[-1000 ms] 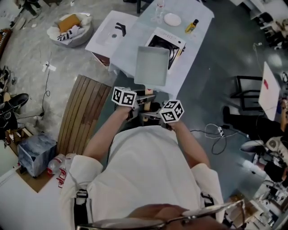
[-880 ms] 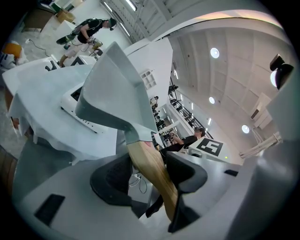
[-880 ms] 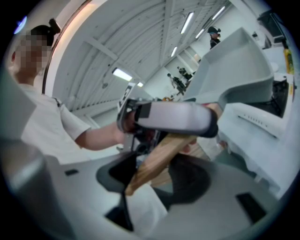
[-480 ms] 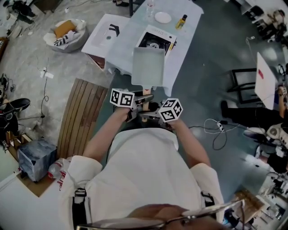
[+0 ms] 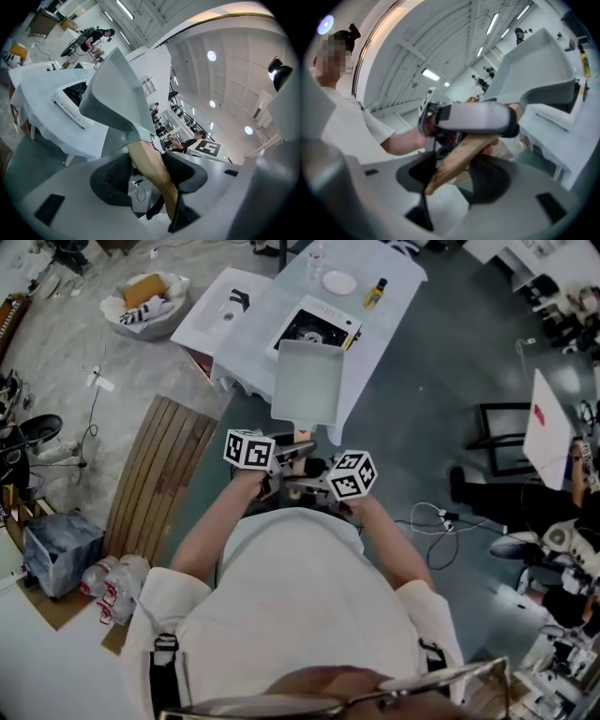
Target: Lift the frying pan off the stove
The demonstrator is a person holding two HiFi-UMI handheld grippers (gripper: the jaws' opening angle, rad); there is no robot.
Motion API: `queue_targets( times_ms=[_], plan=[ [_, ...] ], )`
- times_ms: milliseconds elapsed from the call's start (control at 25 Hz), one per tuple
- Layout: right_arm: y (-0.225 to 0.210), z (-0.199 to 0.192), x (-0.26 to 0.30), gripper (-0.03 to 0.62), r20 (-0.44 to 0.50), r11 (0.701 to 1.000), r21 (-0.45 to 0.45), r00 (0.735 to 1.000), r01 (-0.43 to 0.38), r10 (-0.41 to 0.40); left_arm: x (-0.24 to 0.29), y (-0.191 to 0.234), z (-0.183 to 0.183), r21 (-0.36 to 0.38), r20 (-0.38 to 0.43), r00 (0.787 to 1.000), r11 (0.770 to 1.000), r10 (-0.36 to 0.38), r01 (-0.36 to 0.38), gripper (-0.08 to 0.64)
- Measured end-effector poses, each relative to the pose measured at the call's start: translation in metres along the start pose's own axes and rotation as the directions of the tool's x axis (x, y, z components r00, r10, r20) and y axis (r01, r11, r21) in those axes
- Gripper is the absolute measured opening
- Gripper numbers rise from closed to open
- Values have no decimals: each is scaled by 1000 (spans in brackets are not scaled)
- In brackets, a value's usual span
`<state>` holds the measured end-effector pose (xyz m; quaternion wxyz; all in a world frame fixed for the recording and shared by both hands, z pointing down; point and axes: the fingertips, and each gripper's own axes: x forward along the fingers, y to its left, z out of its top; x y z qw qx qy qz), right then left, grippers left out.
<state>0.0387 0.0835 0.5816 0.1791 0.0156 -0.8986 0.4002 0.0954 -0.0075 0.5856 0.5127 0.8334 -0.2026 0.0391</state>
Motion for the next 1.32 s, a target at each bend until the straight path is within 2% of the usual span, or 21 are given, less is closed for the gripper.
queue_targets(
  times_ms=[400,1320],
  plan=[
    [9,-13,-23,235,-35,998,-56,999,-6,4,12,-24,-7,15,36,999,1000,7,-8,249],
    [13,-11,-10,236,-20,999,-54,1000,-5,4,-1,-20,-7,21,24,1000,1000,3,-4,250]
  ],
)
